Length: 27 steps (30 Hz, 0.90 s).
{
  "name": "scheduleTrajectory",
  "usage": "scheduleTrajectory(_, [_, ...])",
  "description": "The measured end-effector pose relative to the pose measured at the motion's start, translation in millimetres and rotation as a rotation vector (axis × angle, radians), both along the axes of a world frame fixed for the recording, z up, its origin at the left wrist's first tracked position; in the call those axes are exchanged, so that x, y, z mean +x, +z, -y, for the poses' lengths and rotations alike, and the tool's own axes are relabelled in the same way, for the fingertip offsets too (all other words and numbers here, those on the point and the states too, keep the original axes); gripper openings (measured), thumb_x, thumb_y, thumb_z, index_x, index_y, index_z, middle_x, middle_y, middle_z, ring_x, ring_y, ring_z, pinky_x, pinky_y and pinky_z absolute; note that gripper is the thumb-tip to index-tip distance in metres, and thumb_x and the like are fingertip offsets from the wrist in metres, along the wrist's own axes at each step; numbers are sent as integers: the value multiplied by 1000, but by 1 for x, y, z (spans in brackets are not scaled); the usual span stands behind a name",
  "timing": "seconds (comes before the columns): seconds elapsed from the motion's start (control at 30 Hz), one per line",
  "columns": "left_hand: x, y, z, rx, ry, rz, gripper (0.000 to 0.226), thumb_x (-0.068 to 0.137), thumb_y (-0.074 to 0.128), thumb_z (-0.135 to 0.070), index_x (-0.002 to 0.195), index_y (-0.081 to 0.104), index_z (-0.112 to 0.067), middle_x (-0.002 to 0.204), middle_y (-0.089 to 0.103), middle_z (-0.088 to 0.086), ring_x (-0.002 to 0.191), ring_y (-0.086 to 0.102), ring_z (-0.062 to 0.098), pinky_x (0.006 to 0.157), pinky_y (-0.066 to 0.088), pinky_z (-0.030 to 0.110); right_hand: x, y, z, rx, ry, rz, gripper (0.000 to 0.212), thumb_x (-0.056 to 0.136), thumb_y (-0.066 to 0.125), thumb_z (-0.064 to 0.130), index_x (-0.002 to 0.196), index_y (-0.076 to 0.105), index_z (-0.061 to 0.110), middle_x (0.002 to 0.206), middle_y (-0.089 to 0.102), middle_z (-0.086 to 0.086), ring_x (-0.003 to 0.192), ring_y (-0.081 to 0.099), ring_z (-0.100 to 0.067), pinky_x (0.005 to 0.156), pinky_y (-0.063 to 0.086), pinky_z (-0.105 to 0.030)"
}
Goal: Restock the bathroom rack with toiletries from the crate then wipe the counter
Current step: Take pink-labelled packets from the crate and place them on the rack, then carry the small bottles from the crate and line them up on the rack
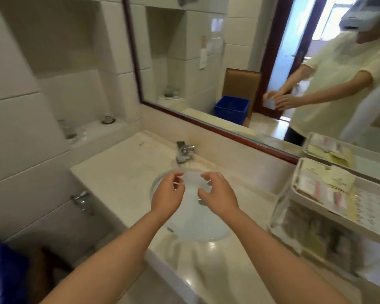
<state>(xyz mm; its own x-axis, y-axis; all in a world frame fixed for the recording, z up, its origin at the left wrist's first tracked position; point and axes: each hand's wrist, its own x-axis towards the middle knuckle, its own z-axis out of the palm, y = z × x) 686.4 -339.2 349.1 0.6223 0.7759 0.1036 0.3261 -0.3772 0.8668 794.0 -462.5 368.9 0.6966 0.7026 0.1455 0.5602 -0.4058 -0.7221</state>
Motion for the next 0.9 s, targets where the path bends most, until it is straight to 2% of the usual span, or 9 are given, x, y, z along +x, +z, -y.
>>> scheduleTrajectory(0.1, [-66,-4,-27,1,86,-37,31,90,54,-23,120,55,-29,99,60,-17,86,60,2,82,50,31,-49,-6,-36,-70,127,22,47,80,66,29,126,56,24,126,55,7,112,55,-11,91,47,-29])
scheduleTrajectory(0.2, [-133,-9,-47,-49,149,-113,37,91,55,-23,127,50,-24,105,59,-9,86,59,9,84,50,32,-101,-13,-67,-177,259,49,53,79,66,32,130,54,24,131,53,4,117,54,-15,94,45,-32])
scheduleTrajectory(0.3, [-195,-12,-61,-81,220,-190,42,89,56,-21,131,48,-22,112,59,-4,94,59,14,92,48,33,-151,-20,-93,-259,385,78,58,79,66,35,134,52,24,134,51,3,120,52,-17,97,43,-32])
scheduleTrajectory(0.47, [-297,-16,-72,-87,347,-257,48,90,57,-27,136,44,-23,116,58,-6,106,59,14,100,45,38,-230,-26,-127,-293,541,100,62,78,64,34,137,49,22,136,50,0,123,50,-19,99,44,-33])
scheduleTrajectory(0.6, [-372,-19,-75,-114,453,-298,47,91,55,-31,137,43,-27,115,57,-12,105,57,10,96,48,39,-292,-28,-151,-270,660,121,63,78,65,35,138,49,21,138,49,0,126,48,-18,103,41,-30])
scheduleTrajectory(0.67, [-405,-21,-74,-138,508,-291,46,92,55,-30,137,44,-25,113,55,-11,104,57,10,96,48,38,-323,-28,-162,-264,723,124,61,78,65,35,136,49,23,138,48,1,126,48,-18,103,42,-34])
scheduleTrajectory(0.83, [-471,-28,-72,-181,650,-290,44,94,55,-28,137,44,-25,115,52,-9,97,56,10,80,50,31,-387,-32,-186,-242,847,130,57,78,64,36,133,50,29,135,50,6,122,50,-15,96,47,-33])
scheduleTrajectory(0.9, [-491,-31,-71,-200,694,-289,44,95,55,-29,137,43,-26,118,52,-8,95,57,9,78,51,32,-408,-35,-196,-228,895,125,54,78,65,36,130,51,31,131,52,8,118,52,-13,90,49,-32])
